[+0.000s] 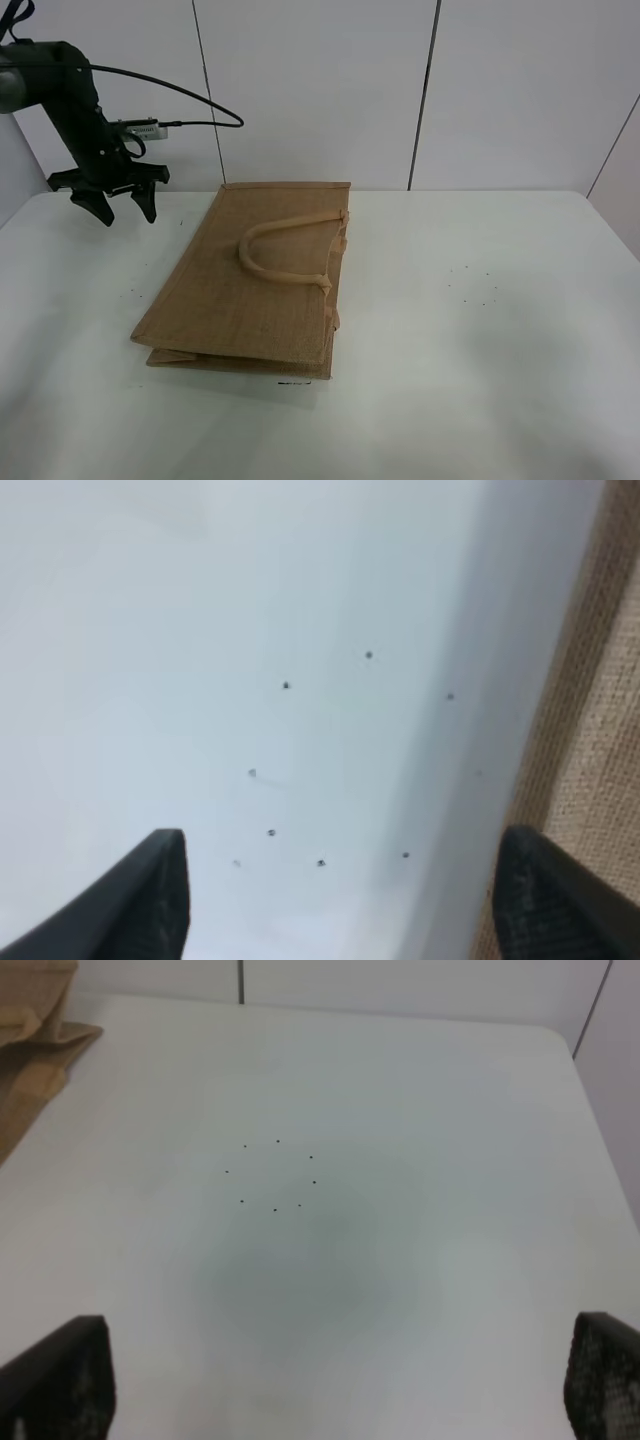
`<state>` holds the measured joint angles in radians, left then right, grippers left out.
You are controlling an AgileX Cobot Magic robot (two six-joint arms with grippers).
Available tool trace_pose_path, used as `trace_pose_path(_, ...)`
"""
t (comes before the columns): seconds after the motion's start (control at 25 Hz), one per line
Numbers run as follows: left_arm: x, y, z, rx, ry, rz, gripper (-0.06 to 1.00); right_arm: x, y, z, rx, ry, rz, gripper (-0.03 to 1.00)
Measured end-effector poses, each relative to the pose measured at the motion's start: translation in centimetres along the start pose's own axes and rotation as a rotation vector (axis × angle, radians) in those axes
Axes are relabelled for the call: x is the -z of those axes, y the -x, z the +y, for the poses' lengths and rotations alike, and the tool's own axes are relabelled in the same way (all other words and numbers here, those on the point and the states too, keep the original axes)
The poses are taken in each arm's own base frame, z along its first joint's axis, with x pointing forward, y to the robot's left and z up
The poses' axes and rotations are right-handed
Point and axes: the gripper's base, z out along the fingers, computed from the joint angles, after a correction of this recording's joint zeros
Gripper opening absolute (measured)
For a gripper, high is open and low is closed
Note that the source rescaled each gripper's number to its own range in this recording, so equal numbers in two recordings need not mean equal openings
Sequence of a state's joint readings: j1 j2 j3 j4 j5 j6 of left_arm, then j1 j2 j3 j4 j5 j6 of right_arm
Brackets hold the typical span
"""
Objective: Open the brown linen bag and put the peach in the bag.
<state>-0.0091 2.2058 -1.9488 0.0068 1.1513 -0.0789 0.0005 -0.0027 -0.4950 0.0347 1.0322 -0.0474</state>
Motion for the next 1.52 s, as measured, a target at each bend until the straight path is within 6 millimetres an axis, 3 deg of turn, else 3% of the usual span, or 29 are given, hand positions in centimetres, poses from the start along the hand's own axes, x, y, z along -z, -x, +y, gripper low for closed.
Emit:
trace_pose_path(0.24,4.9,-3.7,0.1,-0.003,-0.010,-0.040,0.96,0.0,0.0,0.0,0.000,0.000,0.000,1.00)
trace_pose_path(0.36,7.4,-7.1,0.3,-0.008,-0.010,-0.036,0.96,0.0,0.0,0.0,0.000,0.000,0.000,1.00)
trace_pose_path(0.64,9.5,-17.0,1.1,-0.013,-0.005,0.025,0.96,0.0,0.0,0.0,0.000,0.000,0.000,1.00)
trace_pose_path(0.88,8.6,-27.0,2.0,-0.046,-0.003,0.062,0.96,0.0,0.0,0.0,0.000,0.000,0.000,1.00)
trace_pose_path(1.04,7.4,-32.6,2.6,-0.053,-0.001,-0.011,0.96,0.0,0.0,0.0,0.000,0.000,0.000,1.00)
trace_pose_path(1.2,6.9,-36.7,3.0,-0.059,-0.010,-0.169,0.96,0.0,0.0,0.0,0.000,0.000,0.000,1.00)
trace_pose_path(1.52,9.5,-42.1,3.4,-0.093,-0.029,-0.578,0.96,0.0,0.0,0.0,0.000,0.000,0.000,1.00)
